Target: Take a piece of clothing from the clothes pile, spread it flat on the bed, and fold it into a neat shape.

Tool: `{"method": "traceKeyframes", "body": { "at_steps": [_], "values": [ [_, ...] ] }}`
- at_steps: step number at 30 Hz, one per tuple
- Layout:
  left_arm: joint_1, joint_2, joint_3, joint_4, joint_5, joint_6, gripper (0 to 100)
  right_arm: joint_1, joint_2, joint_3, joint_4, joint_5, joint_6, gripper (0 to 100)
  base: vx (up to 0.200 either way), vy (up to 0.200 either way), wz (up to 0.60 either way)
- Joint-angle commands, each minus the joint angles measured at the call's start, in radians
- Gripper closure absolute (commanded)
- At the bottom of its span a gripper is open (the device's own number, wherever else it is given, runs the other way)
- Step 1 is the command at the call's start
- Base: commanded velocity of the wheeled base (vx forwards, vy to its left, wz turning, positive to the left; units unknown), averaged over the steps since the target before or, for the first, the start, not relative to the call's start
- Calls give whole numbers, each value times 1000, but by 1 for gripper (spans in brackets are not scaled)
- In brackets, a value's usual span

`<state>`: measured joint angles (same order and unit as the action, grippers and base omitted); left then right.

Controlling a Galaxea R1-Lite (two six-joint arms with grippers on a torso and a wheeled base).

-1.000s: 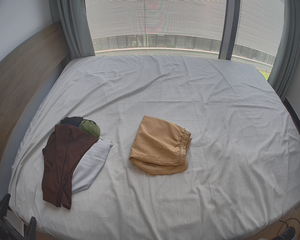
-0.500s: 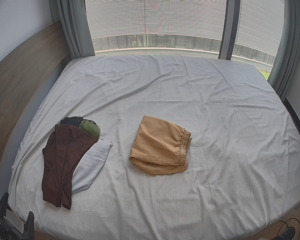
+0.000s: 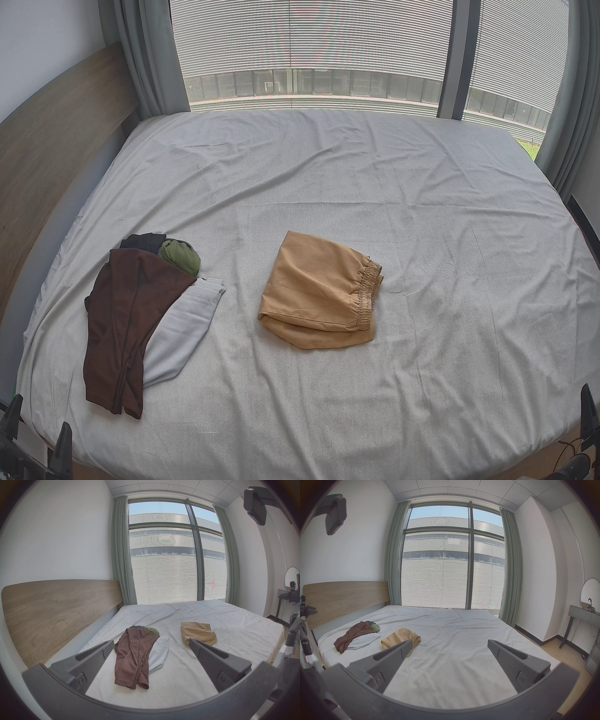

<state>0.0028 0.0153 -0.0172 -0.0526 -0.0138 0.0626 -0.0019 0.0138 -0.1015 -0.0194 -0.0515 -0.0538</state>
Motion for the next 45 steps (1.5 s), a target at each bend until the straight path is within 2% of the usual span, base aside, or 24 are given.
{"method": "traceKeyframes", "body": {
  "at_steps": [1, 5, 7, 9, 45],
  "values": [
    [0, -15, 17, 5, 5, -3, 0, 0, -14, 101, -51, 28, 20, 0, 0, 0, 0],
    [0, -15, 17, 7, 6, -6, 0, 0, -14, 101, -33, 42, 25, 0, 0, 0, 0],
    [0, -15, 17, 28, 0, -15, 0, 0, -14, 101, 32, 48, 29, 0, 0, 0, 0],
    [-1, -15, 17, 66, 2, -26, 0, 0, -14, 101, 22, 50, 29, 0, 0, 0, 0],
    [-3, -15, 17, 57, 8, -47, 0, 2, -14, 101, 21, 55, 49, 0, 0, 0, 0]
  ]
}}
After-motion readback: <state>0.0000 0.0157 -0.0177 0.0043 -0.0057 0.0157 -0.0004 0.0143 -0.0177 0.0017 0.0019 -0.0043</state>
